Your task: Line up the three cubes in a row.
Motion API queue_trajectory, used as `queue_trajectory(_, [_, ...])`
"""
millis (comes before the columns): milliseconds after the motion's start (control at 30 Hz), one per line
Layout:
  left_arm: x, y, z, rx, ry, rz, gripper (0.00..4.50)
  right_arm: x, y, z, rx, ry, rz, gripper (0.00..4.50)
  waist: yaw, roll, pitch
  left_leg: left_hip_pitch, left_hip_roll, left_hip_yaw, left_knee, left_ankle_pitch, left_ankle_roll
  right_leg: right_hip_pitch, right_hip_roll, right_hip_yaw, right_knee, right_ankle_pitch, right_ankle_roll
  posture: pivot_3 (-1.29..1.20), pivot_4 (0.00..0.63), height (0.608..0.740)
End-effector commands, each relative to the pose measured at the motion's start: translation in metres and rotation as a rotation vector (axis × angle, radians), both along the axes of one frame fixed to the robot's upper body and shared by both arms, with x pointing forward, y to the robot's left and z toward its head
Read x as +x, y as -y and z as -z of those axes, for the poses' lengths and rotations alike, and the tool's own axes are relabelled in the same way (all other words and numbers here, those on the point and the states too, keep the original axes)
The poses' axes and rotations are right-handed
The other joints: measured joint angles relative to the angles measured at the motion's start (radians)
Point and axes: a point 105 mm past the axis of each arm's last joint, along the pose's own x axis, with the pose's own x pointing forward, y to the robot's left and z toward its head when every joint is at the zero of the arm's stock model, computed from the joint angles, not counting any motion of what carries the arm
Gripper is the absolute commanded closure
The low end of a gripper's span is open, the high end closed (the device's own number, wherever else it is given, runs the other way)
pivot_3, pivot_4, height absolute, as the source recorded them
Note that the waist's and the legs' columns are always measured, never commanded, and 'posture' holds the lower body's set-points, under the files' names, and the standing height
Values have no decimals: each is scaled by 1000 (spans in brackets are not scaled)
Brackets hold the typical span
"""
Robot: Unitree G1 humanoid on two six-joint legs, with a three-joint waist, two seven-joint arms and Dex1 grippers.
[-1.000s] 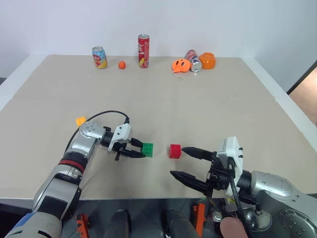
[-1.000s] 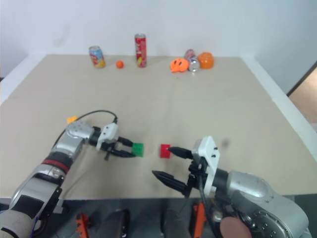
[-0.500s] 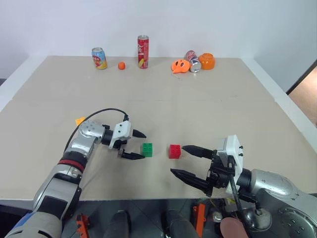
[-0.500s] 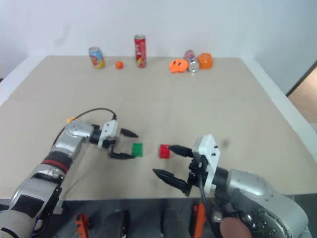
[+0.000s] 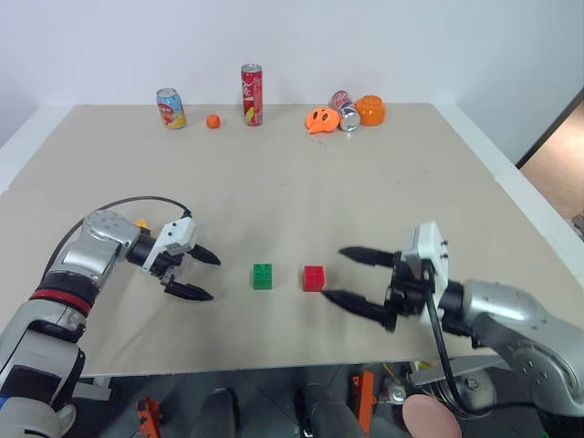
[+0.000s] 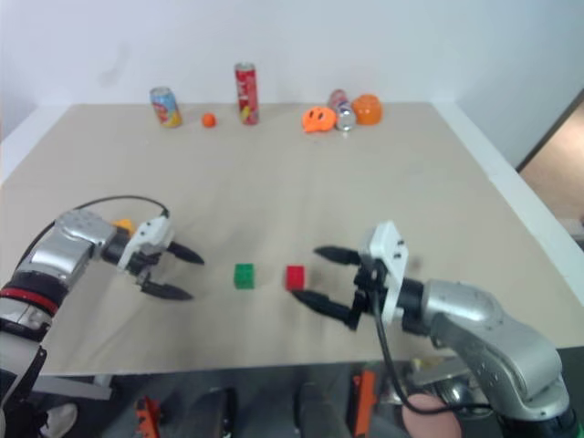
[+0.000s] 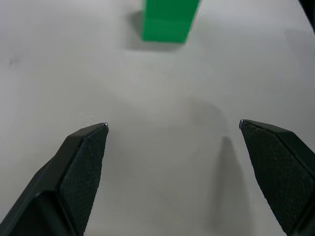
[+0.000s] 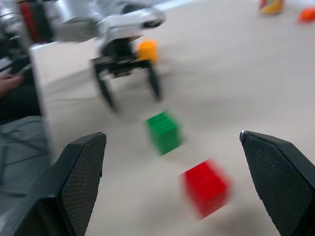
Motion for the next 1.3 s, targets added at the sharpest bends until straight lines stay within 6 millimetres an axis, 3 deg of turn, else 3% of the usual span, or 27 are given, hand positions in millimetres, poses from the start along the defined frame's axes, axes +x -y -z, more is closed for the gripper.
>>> queue_trajectory(33, [-10, 3, -30, -172, -12, -77, 59, 22, -4, -23, 46, 100, 32, 0, -1, 0, 0, 0, 0, 1, 0, 0, 0, 0, 0, 0, 0, 0, 0, 0, 150, 740])
queue_trajectory(167, [-25, 3, -37, -309, -29, -240, 59, 56, -12, -45, 112, 143, 88, 0, -6, 0, 0, 0, 2, 4, -2, 0, 0, -3, 1, 3, 1, 1, 1, 0, 150, 740])
queue_trajectory(300, [-37, 0, -35, -356, 48, -443, 59, 82, -27, -52, 135, 135, 103, 0, 0, 0, 0, -1, 3, 3, -4, 0, 0, -7, 3, 3, 4, 1, 1, 0, 150, 740])
queue_trajectory(400, [-45, 0, -25, -347, 134, -600, 59, 87, -43, -44, 119, 130, 49, 0, 5, 0, 0, -2, 3, 2, -6, 0, 0, -9, 4, 4, 6, 2, 3, 0, 150, 740])
queue_trajectory(533, [-41, -12, -14, -327, 247, -909, 59, 89, -60, -29, 87, 110, -25, 0, 4, 0, 0, -2, 3, 3, -7, 0, 0, -10, 4, 5, 7, 2, 3, 0, 150, 740])
queue_trajectory(700, [-40, -41, -6, -285, 299, -1346, 59, 88, -80, -20, 67, 101, -120, 0, 2, 0, 0, -1, 3, 3, -4, 0, -1, -10, 5, 6, 9, 3, 1, 0, 150, 740])
queue_trajectory(867, [-47, -70, 0, -218, 293, -1637, 59, 88, -95, -20, 79, 99, -176, 0, 0, 0, 0, 2, 3, 2, -3, 1, -1, -9, 7, 7, 12, 4, -2, 0, 150, 740])
queue_trajectory(1067, [-46, -78, -2, -193, 258, -1750, 59, 86, -104, -21, 93, 100, -209, 0, 0, 0, 0, 2, 2, 2, -2, 2, -2, -9, 8, 7, 12, 4, -3, 0, 150, 740])
queue_trajectory(1300, [-16, -69, -1, -172, 245, -1708, 59, 77, -102, -23, 103, 108, -237, 0, 1, 0, 0, 2, 2, 1, -2, 2, -3, -9, 8, 7, 12, 4, -3, 0, 150, 740])
